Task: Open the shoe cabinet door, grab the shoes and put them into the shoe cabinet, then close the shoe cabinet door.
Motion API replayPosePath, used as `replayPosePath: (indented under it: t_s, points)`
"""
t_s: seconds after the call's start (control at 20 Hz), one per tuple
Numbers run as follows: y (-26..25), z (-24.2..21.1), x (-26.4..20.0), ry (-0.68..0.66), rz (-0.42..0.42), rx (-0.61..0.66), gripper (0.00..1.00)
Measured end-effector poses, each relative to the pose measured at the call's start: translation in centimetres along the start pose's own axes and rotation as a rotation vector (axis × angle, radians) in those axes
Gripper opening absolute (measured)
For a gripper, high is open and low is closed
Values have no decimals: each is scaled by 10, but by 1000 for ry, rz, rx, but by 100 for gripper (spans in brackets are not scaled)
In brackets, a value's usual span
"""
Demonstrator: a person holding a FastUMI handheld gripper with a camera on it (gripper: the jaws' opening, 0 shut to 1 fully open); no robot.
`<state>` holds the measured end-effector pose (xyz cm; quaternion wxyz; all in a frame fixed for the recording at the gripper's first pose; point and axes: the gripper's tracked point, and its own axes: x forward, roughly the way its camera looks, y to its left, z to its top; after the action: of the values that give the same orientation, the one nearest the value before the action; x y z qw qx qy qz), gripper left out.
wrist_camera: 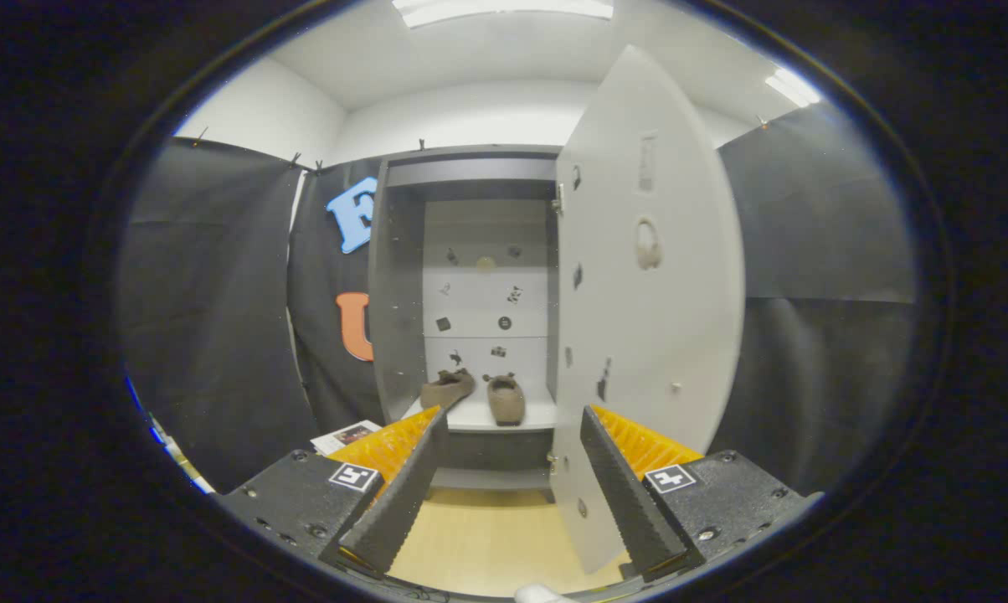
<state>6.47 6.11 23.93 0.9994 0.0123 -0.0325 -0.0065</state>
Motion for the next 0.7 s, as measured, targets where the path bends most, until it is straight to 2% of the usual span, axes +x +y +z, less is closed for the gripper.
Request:
replayPosePath:
  t_s: [0.2,0.35,0.45,0.7]
  points:
    - [-55,2,-37,11,-66,9,100]
    - [-104,-1,-45,20,-117,11,100]
    - [-134,-1,-42,26,-138,14,100]
    - [-185,-6,-3,65,-101,42,100]
